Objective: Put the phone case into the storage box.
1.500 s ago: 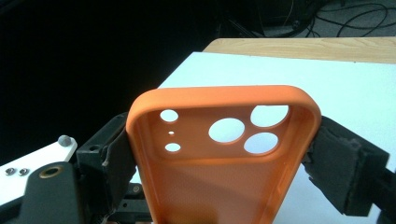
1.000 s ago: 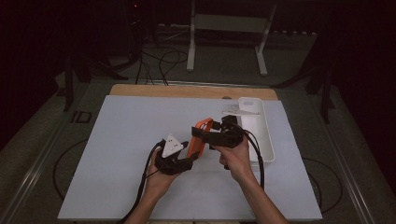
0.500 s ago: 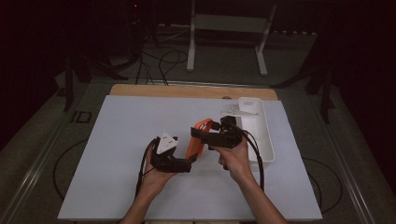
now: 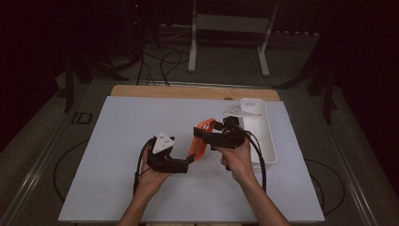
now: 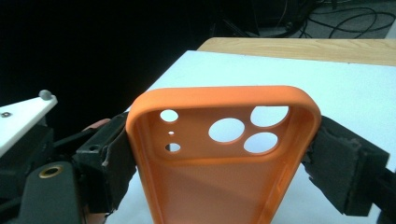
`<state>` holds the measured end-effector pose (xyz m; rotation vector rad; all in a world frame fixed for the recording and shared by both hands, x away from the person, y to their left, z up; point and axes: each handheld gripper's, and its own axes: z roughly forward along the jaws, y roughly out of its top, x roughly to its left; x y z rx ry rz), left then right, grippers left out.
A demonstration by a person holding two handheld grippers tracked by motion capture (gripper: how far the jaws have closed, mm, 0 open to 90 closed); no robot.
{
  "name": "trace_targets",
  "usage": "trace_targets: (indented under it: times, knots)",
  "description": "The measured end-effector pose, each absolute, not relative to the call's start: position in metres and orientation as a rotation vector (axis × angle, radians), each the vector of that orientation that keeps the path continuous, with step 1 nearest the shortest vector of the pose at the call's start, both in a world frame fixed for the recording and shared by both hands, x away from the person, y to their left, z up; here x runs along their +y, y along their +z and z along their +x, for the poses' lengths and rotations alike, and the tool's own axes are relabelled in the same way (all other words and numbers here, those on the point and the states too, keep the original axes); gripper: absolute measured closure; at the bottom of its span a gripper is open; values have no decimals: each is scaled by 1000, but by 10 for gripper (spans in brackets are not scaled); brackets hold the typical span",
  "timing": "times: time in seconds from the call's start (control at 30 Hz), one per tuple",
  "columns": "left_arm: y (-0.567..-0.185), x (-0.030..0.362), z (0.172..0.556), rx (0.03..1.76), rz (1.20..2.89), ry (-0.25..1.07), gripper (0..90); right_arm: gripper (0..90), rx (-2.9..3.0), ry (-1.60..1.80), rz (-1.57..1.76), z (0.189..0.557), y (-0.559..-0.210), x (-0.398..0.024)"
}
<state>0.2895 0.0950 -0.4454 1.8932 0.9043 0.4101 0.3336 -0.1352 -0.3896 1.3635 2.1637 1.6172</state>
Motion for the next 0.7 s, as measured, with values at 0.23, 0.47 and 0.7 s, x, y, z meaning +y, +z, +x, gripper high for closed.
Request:
trace_targets:
  times: [0.23, 0.47, 0.7]
  knots:
    - [-443, 103, 289, 909, 1882, 423, 44, 163, 2155, 1609, 1370, 336, -390, -136]
    - [-442, 109, 289, 919, 1870, 438, 36, 163, 2148, 1601, 1376, 339, -390, -138]
    - [-441, 117, 290, 931, 1865, 444, 28, 164, 2132, 1592, 1390, 342, -389, -141]
